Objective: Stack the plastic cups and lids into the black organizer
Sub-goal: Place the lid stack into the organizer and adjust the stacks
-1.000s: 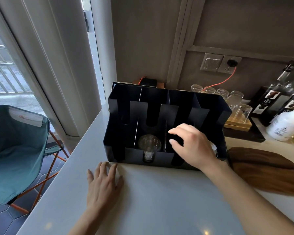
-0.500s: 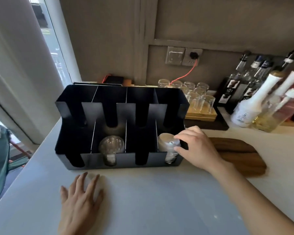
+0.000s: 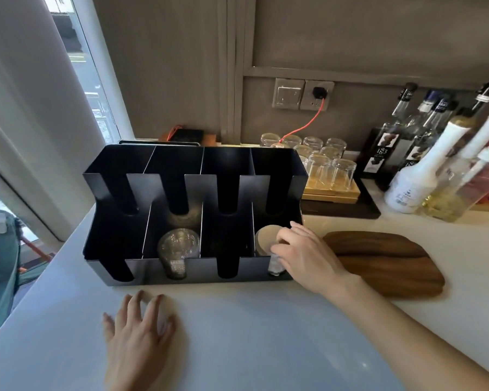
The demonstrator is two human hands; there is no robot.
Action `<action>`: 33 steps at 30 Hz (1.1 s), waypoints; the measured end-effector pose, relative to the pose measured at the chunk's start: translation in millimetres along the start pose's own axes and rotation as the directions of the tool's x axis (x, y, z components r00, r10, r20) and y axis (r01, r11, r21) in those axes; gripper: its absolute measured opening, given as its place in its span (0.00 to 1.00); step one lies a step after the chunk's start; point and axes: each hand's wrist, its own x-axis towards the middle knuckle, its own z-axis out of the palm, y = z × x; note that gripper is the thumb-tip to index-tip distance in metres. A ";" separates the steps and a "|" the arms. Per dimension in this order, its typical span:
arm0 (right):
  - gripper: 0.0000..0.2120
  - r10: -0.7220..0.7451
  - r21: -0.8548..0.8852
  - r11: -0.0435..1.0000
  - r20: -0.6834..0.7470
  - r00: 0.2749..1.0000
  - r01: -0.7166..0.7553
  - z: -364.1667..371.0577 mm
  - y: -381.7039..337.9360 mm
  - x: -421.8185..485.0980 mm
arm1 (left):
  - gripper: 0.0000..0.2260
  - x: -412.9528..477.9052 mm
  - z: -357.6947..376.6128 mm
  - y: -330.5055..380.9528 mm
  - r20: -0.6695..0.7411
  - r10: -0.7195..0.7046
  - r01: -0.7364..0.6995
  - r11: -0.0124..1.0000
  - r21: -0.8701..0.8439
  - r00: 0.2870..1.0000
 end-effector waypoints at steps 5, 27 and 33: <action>0.05 0.025 0.069 0.997 -0.012 1.000 -0.024 -4.7 -4.2 3.4 | 0.27 0.5 2.8 -0.9 -0.022 0.007 -0.007 1.000 0.008 1.000; 0.05 -0.003 0.087 0.996 -0.040 0.999 0.006 -4.7 -14.5 12.4 | 0.26 1.1 10.1 -3.2 -0.071 0.002 -0.004 0.999 -0.037 0.997; 0.08 0.028 0.068 0.997 -0.044 0.999 -0.025 -1.0 -20.4 9.3 | 0.26 0.6 9.1 -3.0 -0.075 0.017 -0.019 0.999 -0.028 0.997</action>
